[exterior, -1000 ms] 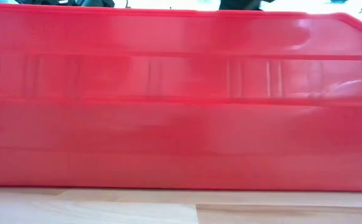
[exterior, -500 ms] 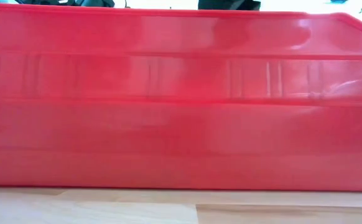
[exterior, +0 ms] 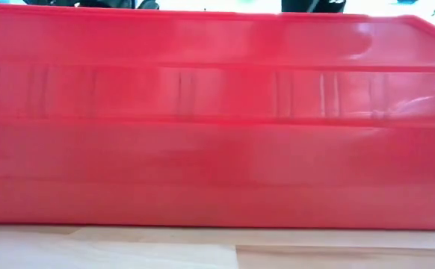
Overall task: Sort batteries
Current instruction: Put the brown battery into the bottom red bin
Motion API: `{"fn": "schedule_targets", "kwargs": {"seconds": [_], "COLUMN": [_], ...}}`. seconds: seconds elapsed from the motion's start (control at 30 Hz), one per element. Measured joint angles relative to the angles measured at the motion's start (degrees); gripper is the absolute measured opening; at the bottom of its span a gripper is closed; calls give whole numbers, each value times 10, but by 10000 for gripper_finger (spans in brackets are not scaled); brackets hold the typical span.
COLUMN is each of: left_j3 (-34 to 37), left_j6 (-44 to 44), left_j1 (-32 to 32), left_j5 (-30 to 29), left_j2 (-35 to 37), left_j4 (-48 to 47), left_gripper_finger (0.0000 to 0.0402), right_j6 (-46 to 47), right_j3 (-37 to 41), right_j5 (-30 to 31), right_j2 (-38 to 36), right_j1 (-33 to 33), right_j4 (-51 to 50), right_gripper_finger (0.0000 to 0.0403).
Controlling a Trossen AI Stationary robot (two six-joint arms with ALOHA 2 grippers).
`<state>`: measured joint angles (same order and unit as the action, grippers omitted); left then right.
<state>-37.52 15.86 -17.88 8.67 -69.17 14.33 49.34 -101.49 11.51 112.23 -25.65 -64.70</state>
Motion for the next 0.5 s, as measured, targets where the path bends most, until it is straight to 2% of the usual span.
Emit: {"fn": "schedule_targets", "kwargs": {"seconds": [0.13, 0.23, 0.33, 0.5], "left_j3": [-21, -34, -35, -35], "left_j6": [-9, -9, -9, -1], "left_j1": [-36, -77, -117, -150], "left_j5": [0, 35, 97, 160], "left_j2": [0, -3, -14, -48], "left_j4": [-2, -11, -11, -11], "left_gripper_finger": [156, 156, 156, 156], "right_j6": [84, 166, 224, 273], "right_j3": [54, 151, 285, 486], "right_j5": [30, 30, -4, -44], "right_j2": [-64, -139, -231, -347], "right_j1": [15, 33, 64, 156], "right_j4": [-112, -112, -29, 247], "right_gripper_finger": [226, 221, 220, 220]}}
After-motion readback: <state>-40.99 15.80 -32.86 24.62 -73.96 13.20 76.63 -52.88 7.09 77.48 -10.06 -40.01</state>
